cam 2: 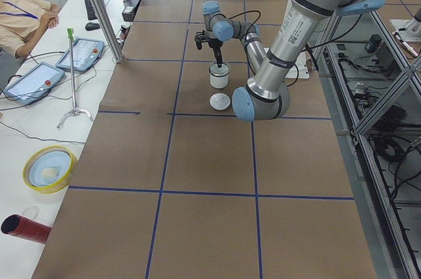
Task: Remove funnel from cup
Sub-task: 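Move the left gripper over the glass funnel in the white mug, then grasp the funnel rim with the left gripper and lift it out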
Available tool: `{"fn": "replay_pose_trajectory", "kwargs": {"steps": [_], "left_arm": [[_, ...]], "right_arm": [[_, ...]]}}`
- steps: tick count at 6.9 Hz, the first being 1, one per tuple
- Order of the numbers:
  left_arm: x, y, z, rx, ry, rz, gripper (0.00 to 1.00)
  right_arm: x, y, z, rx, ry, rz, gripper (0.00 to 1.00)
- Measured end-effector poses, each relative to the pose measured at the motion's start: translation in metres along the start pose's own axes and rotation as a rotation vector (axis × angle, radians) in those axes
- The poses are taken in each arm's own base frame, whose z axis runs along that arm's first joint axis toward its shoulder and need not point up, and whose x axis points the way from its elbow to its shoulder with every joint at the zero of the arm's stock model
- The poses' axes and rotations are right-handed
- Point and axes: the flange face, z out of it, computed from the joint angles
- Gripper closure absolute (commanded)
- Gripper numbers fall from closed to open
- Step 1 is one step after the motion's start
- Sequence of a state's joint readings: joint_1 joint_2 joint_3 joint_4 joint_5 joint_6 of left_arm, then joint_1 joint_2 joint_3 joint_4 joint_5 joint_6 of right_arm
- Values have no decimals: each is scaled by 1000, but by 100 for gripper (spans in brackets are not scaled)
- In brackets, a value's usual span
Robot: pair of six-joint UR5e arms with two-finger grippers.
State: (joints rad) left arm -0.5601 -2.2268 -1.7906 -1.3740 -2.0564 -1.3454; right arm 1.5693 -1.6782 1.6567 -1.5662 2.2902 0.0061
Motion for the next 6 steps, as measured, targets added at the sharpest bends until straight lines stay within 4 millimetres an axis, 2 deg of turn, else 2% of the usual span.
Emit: {"fn": "replay_pose_trajectory", "kwargs": {"steps": [1,2,5,6], "left_arm": [[2,-1,1,3,9,4,90],[4,-1,0,5,14,6,100],[7,2,-6,7,27,5,100],[7,5,-14,9,33,5,100]], "right_arm": [[0,0,0,0,0,0,0],[0,0,0,0,0,0,0],[0,0,0,0,0,0,0],[0,0,0,0,0,0,0]]}}
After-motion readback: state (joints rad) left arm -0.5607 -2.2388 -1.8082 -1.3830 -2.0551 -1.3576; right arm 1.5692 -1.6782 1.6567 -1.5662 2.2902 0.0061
